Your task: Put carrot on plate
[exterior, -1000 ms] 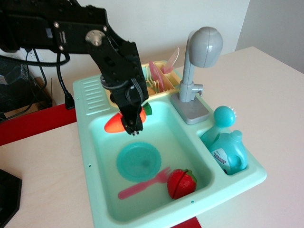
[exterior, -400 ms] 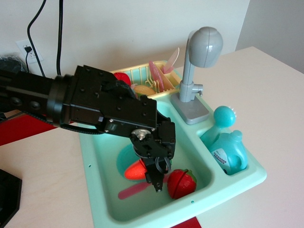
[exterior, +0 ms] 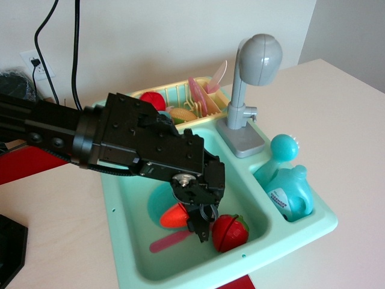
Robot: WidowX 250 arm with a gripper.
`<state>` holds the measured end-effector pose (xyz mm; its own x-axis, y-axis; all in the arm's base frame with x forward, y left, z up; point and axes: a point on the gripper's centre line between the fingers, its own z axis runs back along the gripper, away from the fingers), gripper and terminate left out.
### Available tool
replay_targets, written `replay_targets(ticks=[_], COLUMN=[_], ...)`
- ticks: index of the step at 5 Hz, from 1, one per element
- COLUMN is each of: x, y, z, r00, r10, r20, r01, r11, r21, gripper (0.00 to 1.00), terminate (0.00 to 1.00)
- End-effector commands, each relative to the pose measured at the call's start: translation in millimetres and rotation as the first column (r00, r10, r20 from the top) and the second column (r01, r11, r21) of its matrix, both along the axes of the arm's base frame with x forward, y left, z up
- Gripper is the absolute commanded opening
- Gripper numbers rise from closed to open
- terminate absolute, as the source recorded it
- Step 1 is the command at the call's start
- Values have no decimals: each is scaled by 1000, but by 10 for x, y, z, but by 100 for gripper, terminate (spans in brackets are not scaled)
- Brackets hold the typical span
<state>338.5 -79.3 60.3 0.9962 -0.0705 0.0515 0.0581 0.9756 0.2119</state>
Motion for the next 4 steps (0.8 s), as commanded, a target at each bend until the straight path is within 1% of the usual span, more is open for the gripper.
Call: replay_targets(ticks=[1, 2, 3, 4], x=[9, -43, -129, -268], y=[50, 75, 148, 497], z=[122, 223, 463, 897], r00=[999, 1000, 997, 984], r10=[28, 27, 42, 95], r20=[21, 16, 60, 151], r01=[-29, -27, -42, -94], r11=[1000, 1000, 999, 995], r21=[6, 14, 9, -14], gripper=[100, 100, 100, 100], terminate=[0, 0, 0, 100])
